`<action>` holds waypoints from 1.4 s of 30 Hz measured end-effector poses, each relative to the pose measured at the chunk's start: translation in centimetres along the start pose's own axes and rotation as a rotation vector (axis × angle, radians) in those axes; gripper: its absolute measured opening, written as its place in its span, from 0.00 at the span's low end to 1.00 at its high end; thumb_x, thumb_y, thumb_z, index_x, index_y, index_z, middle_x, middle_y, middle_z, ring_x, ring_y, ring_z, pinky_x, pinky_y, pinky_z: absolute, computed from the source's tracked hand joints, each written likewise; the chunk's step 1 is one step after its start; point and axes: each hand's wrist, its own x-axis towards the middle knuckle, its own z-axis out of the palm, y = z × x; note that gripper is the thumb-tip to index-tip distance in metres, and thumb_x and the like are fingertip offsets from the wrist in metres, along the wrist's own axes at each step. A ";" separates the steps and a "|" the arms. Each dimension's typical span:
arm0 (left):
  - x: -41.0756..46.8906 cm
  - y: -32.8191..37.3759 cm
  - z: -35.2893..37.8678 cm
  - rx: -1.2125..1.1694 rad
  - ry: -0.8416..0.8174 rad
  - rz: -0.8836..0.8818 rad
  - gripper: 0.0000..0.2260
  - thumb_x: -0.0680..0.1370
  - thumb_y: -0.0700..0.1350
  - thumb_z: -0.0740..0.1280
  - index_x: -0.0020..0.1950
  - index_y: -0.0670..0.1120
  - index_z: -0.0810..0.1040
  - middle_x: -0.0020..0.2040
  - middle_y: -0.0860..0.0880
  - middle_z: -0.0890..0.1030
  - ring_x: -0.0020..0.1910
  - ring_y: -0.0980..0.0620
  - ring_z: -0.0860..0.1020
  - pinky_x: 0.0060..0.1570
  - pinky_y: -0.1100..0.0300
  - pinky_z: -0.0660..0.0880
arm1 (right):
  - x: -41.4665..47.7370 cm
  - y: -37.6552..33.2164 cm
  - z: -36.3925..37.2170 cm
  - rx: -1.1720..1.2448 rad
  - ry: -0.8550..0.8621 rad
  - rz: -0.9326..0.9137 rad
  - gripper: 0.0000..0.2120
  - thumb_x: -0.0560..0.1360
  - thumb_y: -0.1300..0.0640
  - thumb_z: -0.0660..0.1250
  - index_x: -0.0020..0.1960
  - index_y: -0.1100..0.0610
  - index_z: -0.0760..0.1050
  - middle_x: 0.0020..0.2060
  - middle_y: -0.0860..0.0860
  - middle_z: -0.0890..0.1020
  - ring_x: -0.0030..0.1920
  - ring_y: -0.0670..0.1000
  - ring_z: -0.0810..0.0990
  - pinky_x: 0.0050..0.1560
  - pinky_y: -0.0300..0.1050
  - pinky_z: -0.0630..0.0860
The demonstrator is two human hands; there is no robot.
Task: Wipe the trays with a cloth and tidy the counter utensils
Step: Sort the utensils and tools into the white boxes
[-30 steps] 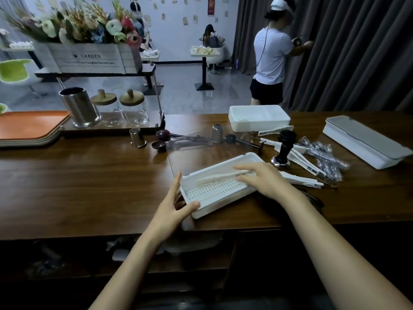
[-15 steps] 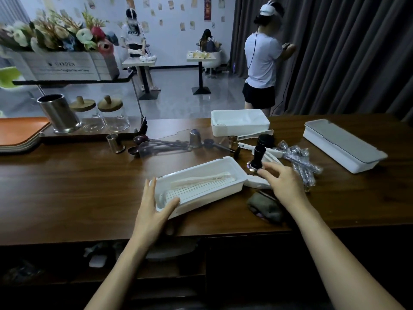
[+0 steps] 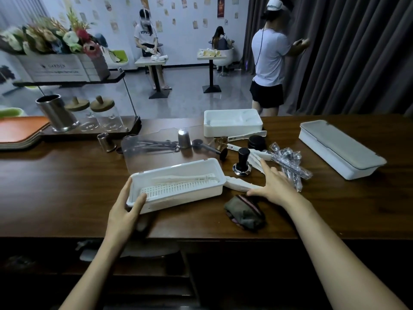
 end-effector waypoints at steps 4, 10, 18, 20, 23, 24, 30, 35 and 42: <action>-0.1 0.4 -0.1 -0.027 0.013 -0.010 0.35 0.73 0.68 0.71 0.78 0.63 0.64 0.62 0.84 0.67 0.62 0.82 0.66 0.66 0.63 0.64 | -0.9 0.6 -0.8 0.100 0.033 -0.008 0.58 0.66 0.35 0.76 0.81 0.42 0.40 0.78 0.53 0.58 0.77 0.60 0.54 0.73 0.60 0.60; 0.6 0.4 -0.6 -0.028 -0.050 -0.019 0.39 0.67 0.71 0.71 0.76 0.67 0.65 0.73 0.66 0.70 0.71 0.60 0.69 0.68 0.56 0.67 | -2.2 0.9 -2.7 0.135 0.108 0.007 0.57 0.66 0.34 0.76 0.81 0.42 0.41 0.78 0.52 0.58 0.78 0.59 0.55 0.74 0.62 0.58; 0.7 0.0 -1.0 -0.026 -0.077 -0.018 0.40 0.66 0.72 0.70 0.76 0.69 0.63 0.68 0.66 0.73 0.69 0.59 0.72 0.66 0.56 0.69 | -4.3 -3.8 -5.4 0.236 0.206 -0.137 0.44 0.71 0.41 0.74 0.80 0.45 0.56 0.71 0.46 0.64 0.73 0.52 0.62 0.70 0.58 0.66; 0.8 -0.2 -1.0 -0.022 -0.082 -0.024 0.40 0.66 0.72 0.71 0.77 0.69 0.62 0.67 0.65 0.74 0.68 0.58 0.73 0.67 0.54 0.70 | -4.8 -6.0 -5.6 0.268 0.220 -0.230 0.36 0.72 0.44 0.74 0.77 0.46 0.63 0.65 0.44 0.68 0.67 0.50 0.67 0.65 0.53 0.70; 0.7 -0.2 -1.0 -0.024 -0.095 -0.024 0.39 0.67 0.71 0.71 0.76 0.73 0.62 0.67 0.66 0.76 0.68 0.58 0.74 0.69 0.51 0.71 | -5.3 -10.3 -5.1 0.398 0.183 -0.363 0.23 0.74 0.48 0.73 0.67 0.44 0.73 0.59 0.41 0.73 0.59 0.45 0.73 0.54 0.45 0.73; 0.7 -0.2 -1.1 -0.026 -0.094 -0.028 0.38 0.67 0.71 0.71 0.75 0.73 0.61 0.67 0.65 0.76 0.68 0.58 0.74 0.70 0.50 0.71 | -5.3 -11.8 -4.7 0.446 0.157 -0.399 0.19 0.74 0.49 0.73 0.64 0.44 0.75 0.57 0.40 0.75 0.57 0.43 0.74 0.53 0.44 0.74; 0.6 0.3 -1.4 -0.007 -0.109 -0.011 0.35 0.66 0.73 0.71 0.70 0.80 0.60 0.65 0.71 0.74 0.68 0.61 0.73 0.68 0.54 0.70 | -4.0 -20.2 -1.7 0.546 0.033 -0.584 0.15 0.73 0.51 0.74 0.59 0.44 0.77 0.53 0.40 0.80 0.55 0.41 0.78 0.55 0.42 0.75; 0.6 0.2 -1.5 -0.008 -0.102 -0.020 0.39 0.66 0.73 0.71 0.75 0.74 0.60 0.66 0.67 0.76 0.68 0.60 0.73 0.69 0.53 0.70 | -2.6 -24.2 1.3 0.539 -0.046 -0.648 0.15 0.71 0.51 0.76 0.56 0.44 0.78 0.51 0.41 0.82 0.53 0.43 0.81 0.58 0.47 0.78; 1.0 -0.5 -1.4 0.038 -0.093 -0.061 0.40 0.65 0.75 0.71 0.75 0.70 0.63 0.67 0.61 0.79 0.67 0.58 0.76 0.68 0.49 0.72 | -1.0 -23.3 4.8 0.373 -0.166 -0.594 0.15 0.69 0.49 0.77 0.54 0.42 0.79 0.49 0.43 0.83 0.51 0.44 0.81 0.59 0.52 0.78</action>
